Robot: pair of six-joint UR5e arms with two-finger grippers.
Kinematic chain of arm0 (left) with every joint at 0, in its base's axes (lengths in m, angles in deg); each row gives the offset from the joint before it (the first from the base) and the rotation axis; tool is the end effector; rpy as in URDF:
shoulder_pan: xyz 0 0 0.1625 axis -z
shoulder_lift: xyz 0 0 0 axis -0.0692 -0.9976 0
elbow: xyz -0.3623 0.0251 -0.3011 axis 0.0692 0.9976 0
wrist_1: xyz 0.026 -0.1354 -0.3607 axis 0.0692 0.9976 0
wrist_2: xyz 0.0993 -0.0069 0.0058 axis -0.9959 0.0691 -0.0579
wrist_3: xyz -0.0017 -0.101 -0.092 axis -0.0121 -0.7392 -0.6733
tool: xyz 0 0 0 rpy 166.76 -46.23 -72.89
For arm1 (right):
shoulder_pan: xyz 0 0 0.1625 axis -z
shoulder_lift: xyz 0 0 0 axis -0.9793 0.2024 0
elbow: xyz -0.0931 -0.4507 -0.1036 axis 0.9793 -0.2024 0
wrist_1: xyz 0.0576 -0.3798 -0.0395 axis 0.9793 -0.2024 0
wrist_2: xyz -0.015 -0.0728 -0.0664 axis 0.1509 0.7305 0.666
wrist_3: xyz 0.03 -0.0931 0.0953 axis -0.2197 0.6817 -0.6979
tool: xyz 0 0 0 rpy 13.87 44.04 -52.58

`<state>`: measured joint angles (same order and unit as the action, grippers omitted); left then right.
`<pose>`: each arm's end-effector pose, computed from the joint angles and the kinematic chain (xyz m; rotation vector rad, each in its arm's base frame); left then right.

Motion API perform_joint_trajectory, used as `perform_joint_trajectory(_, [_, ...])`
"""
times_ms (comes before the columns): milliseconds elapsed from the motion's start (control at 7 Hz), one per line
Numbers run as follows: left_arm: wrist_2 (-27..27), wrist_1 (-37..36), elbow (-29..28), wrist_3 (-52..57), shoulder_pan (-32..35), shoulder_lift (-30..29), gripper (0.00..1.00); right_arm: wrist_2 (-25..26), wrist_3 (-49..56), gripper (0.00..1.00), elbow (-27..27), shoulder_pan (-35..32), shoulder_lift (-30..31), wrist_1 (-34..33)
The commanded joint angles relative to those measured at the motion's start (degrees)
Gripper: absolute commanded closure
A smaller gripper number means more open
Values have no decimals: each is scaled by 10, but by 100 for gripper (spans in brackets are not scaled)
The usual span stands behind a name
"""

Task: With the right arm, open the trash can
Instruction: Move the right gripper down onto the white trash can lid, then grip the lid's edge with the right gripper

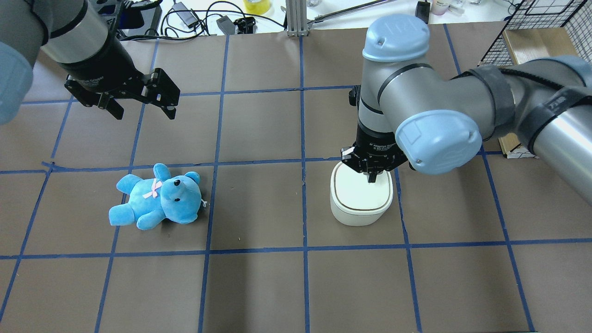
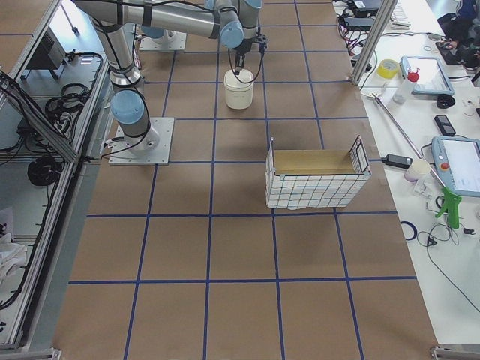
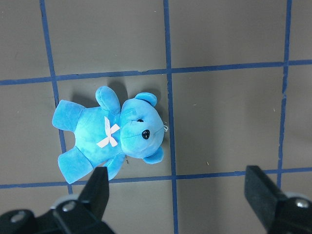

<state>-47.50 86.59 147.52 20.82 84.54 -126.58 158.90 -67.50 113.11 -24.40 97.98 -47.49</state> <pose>-0.1220 -0.4461 0.5111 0.0674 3.1393 -0.0722 0.2307 -0.4115 0.3494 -0.0083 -3.1021 -0.2512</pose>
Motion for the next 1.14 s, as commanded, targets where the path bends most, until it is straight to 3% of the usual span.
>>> perform_joint_trajectory(0, [0,0,0,0,0,0,0,-10,2,100,26,0,-4,-25])
perform_joint_trajectory(571, [0,0,0,0,0,0,0,-5,3,100,19,0,-15,-42])
perform_joint_trajectory(714, [0,0,0,0,0,0,0,2,2,2,13,0,7,-37])
perform_joint_trajectory(1000, [0,0,0,0,0,0,0,-4,4,0,-27,5,62,5])
